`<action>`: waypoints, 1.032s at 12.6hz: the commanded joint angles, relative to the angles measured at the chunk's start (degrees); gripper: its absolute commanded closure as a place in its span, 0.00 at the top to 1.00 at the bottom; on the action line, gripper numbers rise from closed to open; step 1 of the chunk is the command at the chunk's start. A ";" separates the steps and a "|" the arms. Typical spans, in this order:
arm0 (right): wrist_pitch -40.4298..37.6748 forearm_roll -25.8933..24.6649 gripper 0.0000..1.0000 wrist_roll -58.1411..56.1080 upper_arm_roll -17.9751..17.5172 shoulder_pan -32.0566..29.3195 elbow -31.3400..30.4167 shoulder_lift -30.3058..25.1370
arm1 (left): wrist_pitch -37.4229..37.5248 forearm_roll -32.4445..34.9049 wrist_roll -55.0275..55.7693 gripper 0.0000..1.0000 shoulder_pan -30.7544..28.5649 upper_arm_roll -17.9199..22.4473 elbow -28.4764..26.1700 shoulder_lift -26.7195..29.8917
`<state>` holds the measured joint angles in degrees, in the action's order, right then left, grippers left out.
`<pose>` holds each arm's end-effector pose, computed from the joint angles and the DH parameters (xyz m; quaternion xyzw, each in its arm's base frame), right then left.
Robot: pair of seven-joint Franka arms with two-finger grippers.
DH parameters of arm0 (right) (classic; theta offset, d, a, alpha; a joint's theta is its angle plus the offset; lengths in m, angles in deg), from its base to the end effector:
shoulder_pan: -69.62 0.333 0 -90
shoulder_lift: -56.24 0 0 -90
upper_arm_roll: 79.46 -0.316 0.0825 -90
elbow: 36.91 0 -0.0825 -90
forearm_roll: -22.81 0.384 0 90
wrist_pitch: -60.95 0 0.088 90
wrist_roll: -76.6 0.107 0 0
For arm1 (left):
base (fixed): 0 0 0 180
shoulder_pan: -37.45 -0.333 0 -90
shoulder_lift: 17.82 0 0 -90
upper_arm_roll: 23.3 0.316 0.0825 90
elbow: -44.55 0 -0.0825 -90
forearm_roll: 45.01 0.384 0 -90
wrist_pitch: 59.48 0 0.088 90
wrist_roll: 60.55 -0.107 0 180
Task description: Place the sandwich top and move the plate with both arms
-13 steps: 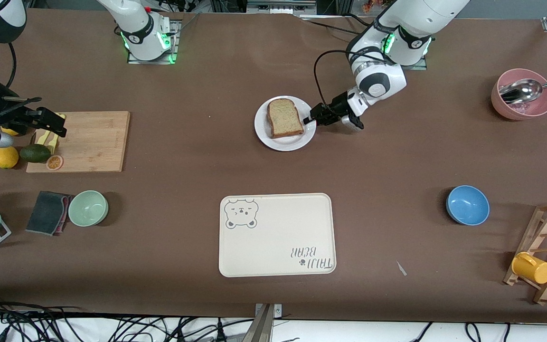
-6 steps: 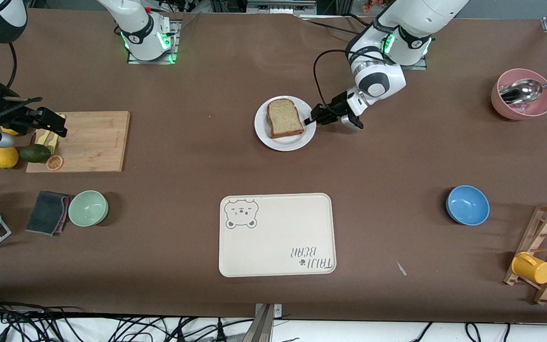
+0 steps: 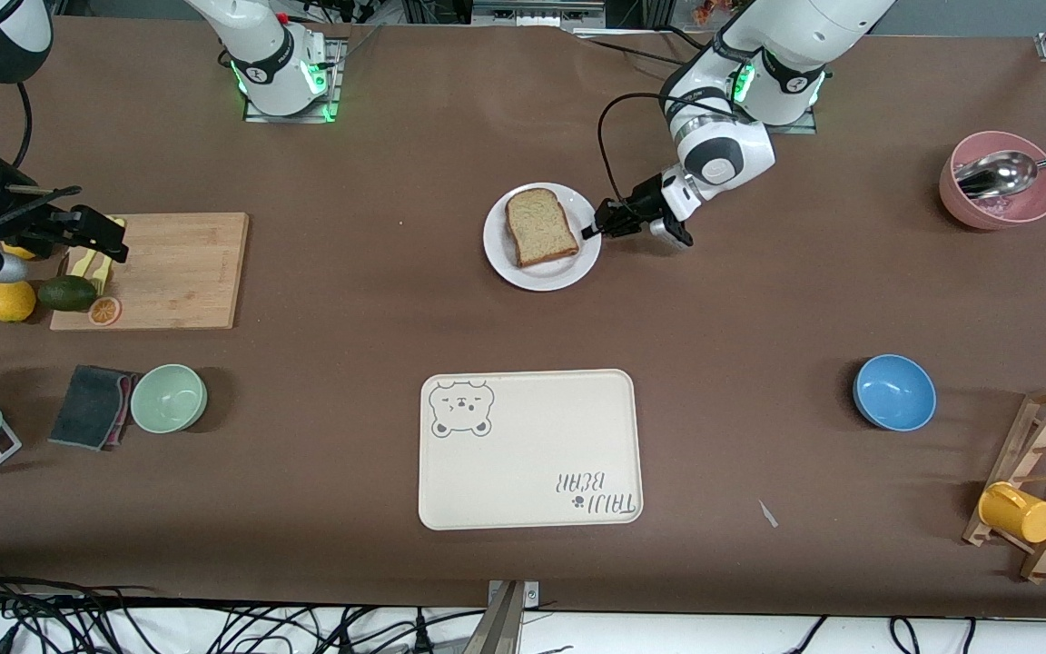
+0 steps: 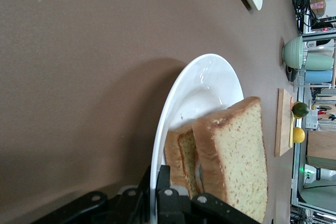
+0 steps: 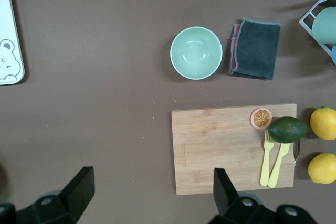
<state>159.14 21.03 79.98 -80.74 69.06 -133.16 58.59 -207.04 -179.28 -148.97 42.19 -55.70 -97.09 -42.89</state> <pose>0.5746 0.0041 0.5619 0.9997 -0.0209 -0.0030 0.0150 0.3174 -0.2643 0.1207 0.8876 0.0963 0.0602 0.4464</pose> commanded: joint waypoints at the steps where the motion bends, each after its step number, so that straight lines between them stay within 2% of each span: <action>1: -0.90 -0.86 1.00 -0.83 -0.30 -0.32 0.45 -0.32 | -1.15 -1.61 -1.76 0.00 0.36 0.05 1.44 -0.16; 8: 0.06 -0.95 1.00 -0.74 -0.12 -0.32 0.45 -0.24 | -4.31 -1.70 -0.97 0.00 -1.13 0.05 6.28 0.19; 10: 0.33 -0.95 1.00 0.13 -0.12 -0.41 0.45 -0.24 | -4.49 -1.70 1.65 0.00 -0.87 0.14 9.08 -0.07; 13: 0.33 -0.95 1.00 1.10 -0.21 -0.32 0.37 -0.15 | -8.53 -1.61 5.96 0.00 -0.87 0.14 14.80 -0.42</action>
<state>159.44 20.87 80.26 -80.65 69.02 -133.16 58.59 -213.27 -179.28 -144.99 41.45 -55.04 -86.17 -43.04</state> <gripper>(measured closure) 0.000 0.956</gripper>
